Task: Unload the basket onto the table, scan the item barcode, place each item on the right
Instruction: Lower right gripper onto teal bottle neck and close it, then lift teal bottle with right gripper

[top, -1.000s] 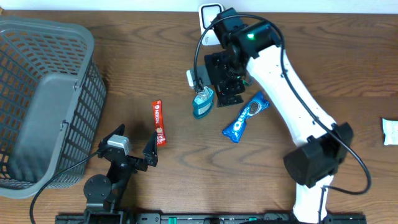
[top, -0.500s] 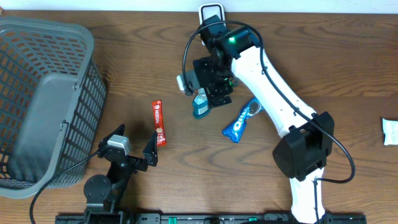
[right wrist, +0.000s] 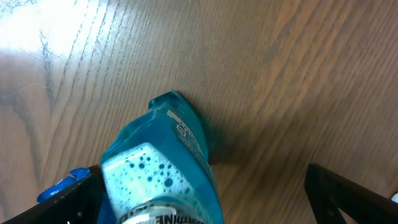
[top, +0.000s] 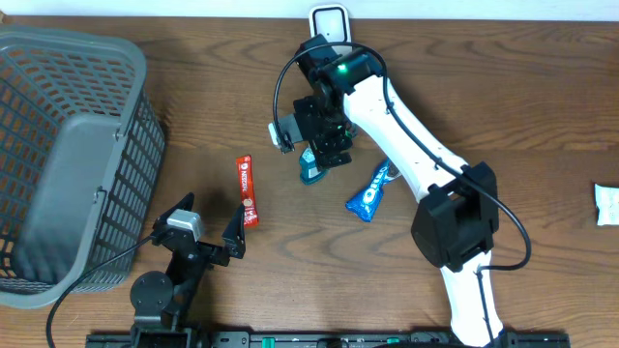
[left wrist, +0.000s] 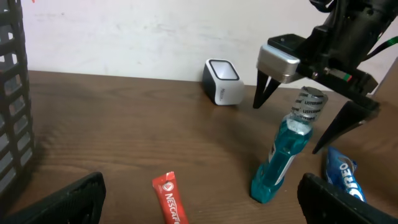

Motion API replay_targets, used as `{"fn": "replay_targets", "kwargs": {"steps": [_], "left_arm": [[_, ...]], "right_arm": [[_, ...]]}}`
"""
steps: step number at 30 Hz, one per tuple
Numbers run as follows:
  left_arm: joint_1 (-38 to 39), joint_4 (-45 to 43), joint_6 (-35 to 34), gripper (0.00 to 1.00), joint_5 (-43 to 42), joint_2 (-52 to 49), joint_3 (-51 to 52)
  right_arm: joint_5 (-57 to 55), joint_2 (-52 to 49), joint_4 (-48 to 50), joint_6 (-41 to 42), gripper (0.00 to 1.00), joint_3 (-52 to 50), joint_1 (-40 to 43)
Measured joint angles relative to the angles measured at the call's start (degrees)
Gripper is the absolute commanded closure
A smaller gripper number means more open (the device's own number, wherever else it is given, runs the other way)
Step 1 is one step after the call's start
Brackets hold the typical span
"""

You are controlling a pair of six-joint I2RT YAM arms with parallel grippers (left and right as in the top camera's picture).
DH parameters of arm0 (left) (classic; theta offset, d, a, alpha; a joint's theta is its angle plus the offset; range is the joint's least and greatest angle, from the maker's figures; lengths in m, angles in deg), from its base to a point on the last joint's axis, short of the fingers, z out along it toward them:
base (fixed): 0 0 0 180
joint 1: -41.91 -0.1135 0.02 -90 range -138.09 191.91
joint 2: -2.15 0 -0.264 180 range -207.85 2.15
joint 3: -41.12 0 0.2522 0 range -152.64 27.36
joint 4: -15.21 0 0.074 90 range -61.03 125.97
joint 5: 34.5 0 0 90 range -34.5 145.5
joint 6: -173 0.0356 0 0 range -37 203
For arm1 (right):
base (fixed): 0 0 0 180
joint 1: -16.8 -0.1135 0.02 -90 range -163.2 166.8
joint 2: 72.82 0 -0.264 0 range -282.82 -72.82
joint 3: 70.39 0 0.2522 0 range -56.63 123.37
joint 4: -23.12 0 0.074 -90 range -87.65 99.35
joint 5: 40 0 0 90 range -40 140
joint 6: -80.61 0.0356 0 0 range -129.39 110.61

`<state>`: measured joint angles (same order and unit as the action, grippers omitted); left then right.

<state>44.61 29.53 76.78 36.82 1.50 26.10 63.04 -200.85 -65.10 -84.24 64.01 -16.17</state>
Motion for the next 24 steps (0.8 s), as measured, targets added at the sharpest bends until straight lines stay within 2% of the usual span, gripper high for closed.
{"fn": "replay_targets", "kwargs": {"steps": [5,7,10,13,24], "left_arm": [[0.0,0.0,0.0,0.02,0.0,0.0,0.0],[0.0,0.0,0.0,0.02,0.0,0.02,0.0],[0.0,0.02,0.0,0.02,0.0,0.02,0.0],[0.0,0.02,0.0,0.02,0.0,0.0,0.0],[0.0,0.02,0.0,0.02,0.0,0.0,0.0]], "right_arm": [[-0.48,0.0,0.17,1.16,0.31,0.0,0.0],[-0.81,0.0,0.17,1.79,0.37,0.0,0.0],[-1.07,0.0,0.13,2.45,0.4,0.0,0.0],[-1.09,0.0,0.04,2.71,0.35,0.0,0.0],[-0.09,0.0,-0.04,3.52,0.37,-0.24,0.0]]}}
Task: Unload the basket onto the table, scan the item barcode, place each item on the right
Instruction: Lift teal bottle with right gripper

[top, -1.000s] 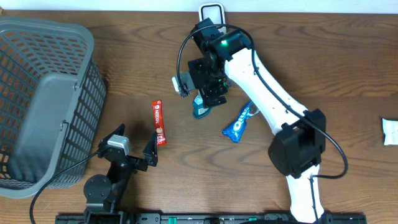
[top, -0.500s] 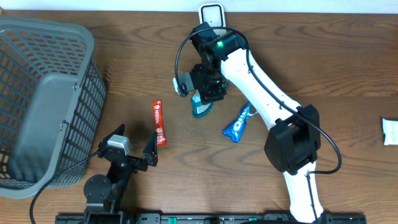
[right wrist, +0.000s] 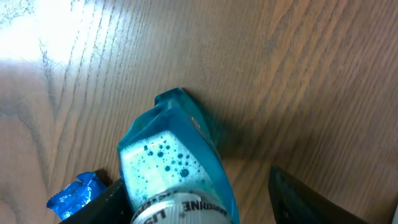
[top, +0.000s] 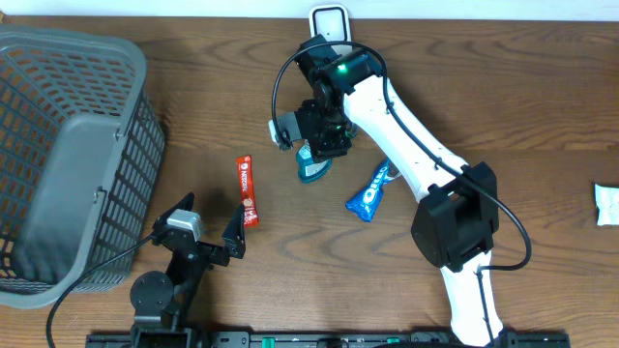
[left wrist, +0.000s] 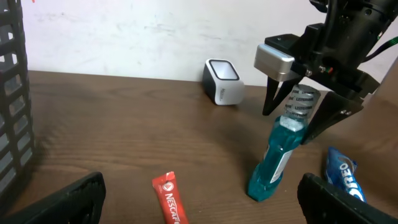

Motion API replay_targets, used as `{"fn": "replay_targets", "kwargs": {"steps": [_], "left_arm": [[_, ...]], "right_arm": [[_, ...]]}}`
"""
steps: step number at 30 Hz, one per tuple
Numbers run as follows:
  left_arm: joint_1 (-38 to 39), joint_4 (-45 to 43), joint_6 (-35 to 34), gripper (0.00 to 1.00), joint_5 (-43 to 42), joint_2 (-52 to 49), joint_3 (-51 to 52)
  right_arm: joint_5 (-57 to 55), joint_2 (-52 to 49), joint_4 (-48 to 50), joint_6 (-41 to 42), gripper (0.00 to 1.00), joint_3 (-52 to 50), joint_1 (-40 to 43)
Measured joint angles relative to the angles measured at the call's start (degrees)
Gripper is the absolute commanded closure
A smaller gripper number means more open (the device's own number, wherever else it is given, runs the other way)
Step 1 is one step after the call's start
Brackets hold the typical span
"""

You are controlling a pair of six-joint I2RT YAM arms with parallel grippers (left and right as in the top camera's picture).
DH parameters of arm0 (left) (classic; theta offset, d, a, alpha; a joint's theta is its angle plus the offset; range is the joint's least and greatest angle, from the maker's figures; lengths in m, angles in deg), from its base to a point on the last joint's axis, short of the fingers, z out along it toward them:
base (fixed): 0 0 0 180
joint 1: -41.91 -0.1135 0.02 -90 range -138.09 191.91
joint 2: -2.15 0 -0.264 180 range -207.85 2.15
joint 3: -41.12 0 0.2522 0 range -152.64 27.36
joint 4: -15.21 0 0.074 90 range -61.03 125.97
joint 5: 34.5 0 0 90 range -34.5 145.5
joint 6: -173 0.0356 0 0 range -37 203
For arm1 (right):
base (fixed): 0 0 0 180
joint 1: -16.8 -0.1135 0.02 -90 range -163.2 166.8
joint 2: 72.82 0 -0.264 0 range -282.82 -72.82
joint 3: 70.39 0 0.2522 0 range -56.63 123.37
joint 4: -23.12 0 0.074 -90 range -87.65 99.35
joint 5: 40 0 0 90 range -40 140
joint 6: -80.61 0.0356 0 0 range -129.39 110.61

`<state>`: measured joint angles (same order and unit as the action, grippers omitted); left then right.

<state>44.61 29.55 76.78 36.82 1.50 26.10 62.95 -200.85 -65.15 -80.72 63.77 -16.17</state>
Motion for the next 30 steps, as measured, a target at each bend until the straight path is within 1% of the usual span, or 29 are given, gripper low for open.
{"fn": "replay_targets", "kwargs": {"steps": [6,7,9,12,15,16,23,24,26,30], "left_arm": [[0.0,0.0,0.0,0.02,0.0,0.0,0.0],[0.0,0.0,0.0,0.02,0.0,0.0,0.0],[0.0,0.0,0.0,0.02,0.0,0.02,0.0],[0.0,0.0,0.0,0.02,0.0,0.0,0.0],[0.0,0.0,0.0,0.02,0.0,0.0,0.0],[0.0,0.0,0.0,0.02,0.0,0.02,0.0],[0.0,0.0,0.0,0.02,0.0,0.0,0.0],[0.0,0.0,0.0,0.02,0.0,0.0,0.0],[0.0,0.0,0.0,0.02,0.0,0.02,0.0],[0.0,0.0,0.0,0.02,0.0,0.02,0.0]], "right_arm": [[1.29,0.0,0.57,0.02,0.37,-2.16,0.0],[1.53,0.0,0.66,0.02,0.41,-2.51,0.0],[1.84,0.0,0.9,0.28,0.51,-2.62,0.0],[2.43,0.0,1.31,0.44,0.57,-2.73,-0.02],[2.73,0.0,1.73,0.63,0.67,-2.78,-0.09],[2.73,0.0,1.88,0.9,0.69,-2.8,-0.11],[3.02,0.0,2.25,5.46,0.69,-2.8,-0.11],[3.04,0.0,2.27,6.45,0.69,-2.8,-0.11],[3.15,0.0,2.32,8.79,0.73,-2.8,-0.11],[3.21,0.0,2.14,14.32,0.73,-2.64,-0.11]]}}
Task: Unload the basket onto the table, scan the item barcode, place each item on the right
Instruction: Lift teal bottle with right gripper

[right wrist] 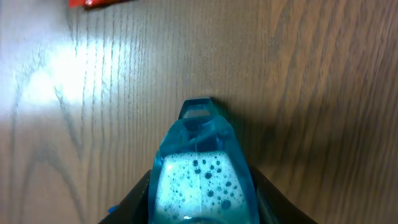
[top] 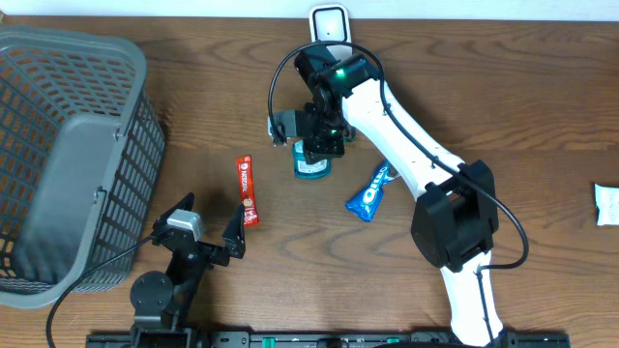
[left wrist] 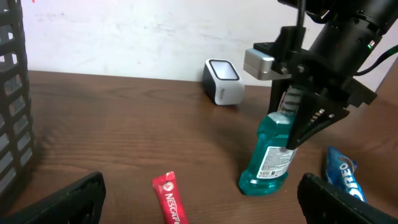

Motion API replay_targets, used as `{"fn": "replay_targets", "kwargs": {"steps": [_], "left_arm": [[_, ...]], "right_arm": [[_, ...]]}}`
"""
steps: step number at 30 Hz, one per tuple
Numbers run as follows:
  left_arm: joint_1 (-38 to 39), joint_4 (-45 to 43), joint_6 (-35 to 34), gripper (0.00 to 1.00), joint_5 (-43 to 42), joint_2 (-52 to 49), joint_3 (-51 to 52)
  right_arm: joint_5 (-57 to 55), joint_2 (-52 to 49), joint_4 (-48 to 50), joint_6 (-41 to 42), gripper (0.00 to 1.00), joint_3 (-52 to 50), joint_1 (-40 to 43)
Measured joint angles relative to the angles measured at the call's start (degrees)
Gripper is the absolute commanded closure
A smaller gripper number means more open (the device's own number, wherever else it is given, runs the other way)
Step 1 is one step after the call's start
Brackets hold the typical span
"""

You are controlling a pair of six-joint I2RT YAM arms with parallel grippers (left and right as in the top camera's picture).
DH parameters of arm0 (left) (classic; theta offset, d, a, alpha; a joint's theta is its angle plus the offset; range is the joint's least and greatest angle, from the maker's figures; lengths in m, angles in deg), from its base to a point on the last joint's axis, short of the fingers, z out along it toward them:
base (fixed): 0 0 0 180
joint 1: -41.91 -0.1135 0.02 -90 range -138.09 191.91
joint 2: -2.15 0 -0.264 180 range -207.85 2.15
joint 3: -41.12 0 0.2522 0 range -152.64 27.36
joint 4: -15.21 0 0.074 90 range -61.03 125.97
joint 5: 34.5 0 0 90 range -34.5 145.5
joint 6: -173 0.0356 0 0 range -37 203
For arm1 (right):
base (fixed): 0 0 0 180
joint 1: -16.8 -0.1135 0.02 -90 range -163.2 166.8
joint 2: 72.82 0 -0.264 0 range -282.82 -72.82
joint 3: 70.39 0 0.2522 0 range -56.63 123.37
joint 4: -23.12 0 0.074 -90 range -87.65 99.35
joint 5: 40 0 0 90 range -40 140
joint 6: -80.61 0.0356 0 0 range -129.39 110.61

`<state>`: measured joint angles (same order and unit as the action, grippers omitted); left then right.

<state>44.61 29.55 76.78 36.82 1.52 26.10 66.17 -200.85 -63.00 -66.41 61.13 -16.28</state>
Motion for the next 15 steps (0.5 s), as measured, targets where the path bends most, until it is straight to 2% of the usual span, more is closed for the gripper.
{"fn": "replay_targets", "kwargs": {"steps": [6,9,15], "left_arm": [[0.0,0.0,0.0,0.02,0.0,0.0,0.0],[0.0,0.0,0.0,0.02,0.0,0.0,0.0],[0.0,0.0,0.0,0.02,-0.02,-0.02,0.0]], "right_arm": [[-0.09,0.0,-1.14,8.15,0.71,1.42,0.0],[-0.09,0.04,-1.4,12.59,0.66,3.1,0.0],[-0.09,2.32,-1.6,21.03,0.69,4.07,0.0]]}}
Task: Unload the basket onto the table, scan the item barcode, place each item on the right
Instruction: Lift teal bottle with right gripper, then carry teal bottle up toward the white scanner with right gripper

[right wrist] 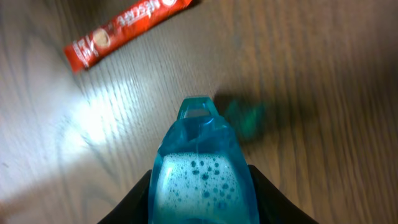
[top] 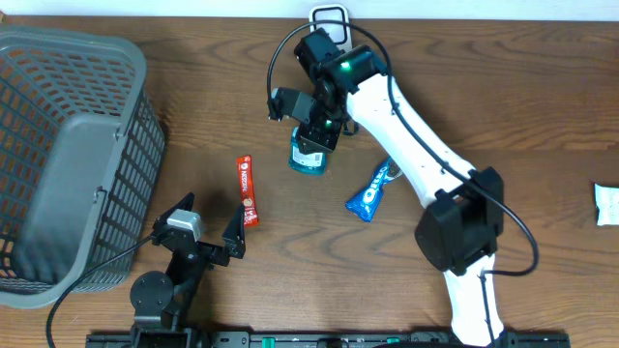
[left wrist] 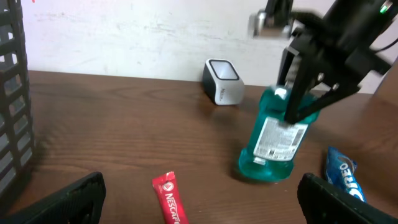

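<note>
The blue mouthwash bottle hangs upright just above the table, its white label facing the left wrist camera. My right gripper is shut on its neck from above. In the right wrist view the bottle fills the space between the fingers, and its teal shadow falls apart from it on the wood. The white scanner stands at the far edge, behind the bottle. My left gripper rests open and low at the near edge, holding nothing.
A red Nescafe sachet lies left of the bottle. A blue Oreo pack lies to its right. A grey mesh basket fills the left side. A white packet lies at the right edge.
My right gripper has risen with the bottle, which stood on the table then and now hangs just above it, a little closer to the scanner. The left arm has not moved.
First my right gripper stood open around the cap of the leaning bottle. Then its fingers were closer in on the neck. Then it was shut on the bottle, standing upright on the table. Now the bottle is off the wood.
</note>
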Motion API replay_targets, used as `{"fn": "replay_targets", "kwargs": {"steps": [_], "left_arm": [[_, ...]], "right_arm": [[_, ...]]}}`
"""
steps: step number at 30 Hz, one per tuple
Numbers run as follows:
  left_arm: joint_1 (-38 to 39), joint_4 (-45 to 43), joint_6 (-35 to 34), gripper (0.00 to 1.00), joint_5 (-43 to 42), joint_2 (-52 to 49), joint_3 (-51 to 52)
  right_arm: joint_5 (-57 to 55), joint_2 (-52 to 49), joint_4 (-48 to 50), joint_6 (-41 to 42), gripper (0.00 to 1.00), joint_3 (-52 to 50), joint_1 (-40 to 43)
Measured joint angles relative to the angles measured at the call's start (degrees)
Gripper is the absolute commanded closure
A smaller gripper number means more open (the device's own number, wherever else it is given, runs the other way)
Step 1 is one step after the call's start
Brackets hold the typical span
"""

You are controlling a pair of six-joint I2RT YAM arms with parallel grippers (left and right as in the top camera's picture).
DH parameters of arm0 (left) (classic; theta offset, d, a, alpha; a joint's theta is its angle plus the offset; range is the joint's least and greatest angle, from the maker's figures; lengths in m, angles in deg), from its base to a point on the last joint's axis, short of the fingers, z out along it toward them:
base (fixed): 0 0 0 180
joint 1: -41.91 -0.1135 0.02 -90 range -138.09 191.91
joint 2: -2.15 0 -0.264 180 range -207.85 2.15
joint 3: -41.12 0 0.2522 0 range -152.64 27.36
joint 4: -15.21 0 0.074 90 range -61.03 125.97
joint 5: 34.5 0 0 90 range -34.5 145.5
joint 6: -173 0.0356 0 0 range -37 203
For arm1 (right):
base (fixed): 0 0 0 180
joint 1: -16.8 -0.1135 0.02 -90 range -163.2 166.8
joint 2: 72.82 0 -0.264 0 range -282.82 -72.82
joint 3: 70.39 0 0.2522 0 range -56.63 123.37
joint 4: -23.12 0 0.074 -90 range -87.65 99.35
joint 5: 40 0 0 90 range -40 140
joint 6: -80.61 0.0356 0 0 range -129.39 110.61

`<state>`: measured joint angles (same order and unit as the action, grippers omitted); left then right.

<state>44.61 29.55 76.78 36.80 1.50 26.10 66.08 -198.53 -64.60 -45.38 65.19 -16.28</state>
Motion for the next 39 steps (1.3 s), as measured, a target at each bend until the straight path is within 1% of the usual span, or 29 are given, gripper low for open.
{"fn": "replay_targets", "kwargs": {"steps": [5,10,13,15,20,21,24,26,30,39], "left_arm": [[0.0,0.0,0.0,0.02,0.02,0.0,0.0],[0.0,-0.02,0.0,0.02,0.02,0.02,0.0],[0.0,0.0,0.0,0.02,0.02,0.02,0.0],[0.0,0.0,0.0,0.02,0.02,0.02,0.0],[0.0,0.0,0.0,0.02,0.02,0.02,0.0],[0.0,0.0,0.0,0.02,0.02,0.02,0.0],[0.0,0.0,0.0,0.02,0.02,0.0,0.0],[0.0,0.0,0.0,0.02,0.02,0.02,0.0],[0.0,0.0,0.0,0.02,0.02,0.02,0.0],[0.0,0.0,0.0,0.02,0.02,0.0,0.0]], "right_arm": [[0.87,4.52,-0.26,6.93,0.7,0.04,0.02],[4.92,9.29,-0.42,13.49,0.73,0.26,0.79],[9.97,11.23,-0.92,16.98,0.73,0.39,2.64],[16.52,12.13,-2.54,19.02,0.73,0.39,5.27],[26.47,12.22,-5.55,20.59,0.72,0.42,10.25],[27.96,12.22,-6.38,20.81,0.69,0.44,11.32],[31.12,12.22,-9.9,21.27,0.69,0.48,14.23],[32.11,12.22,-12.94,21.46,0.69,0.48,15.67],[33.0,12.22,-15.04,21.49,0.69,0.48,16.59],[33.66,12.22,-15.17,21.18,0.72,0.48,16.76]]}}
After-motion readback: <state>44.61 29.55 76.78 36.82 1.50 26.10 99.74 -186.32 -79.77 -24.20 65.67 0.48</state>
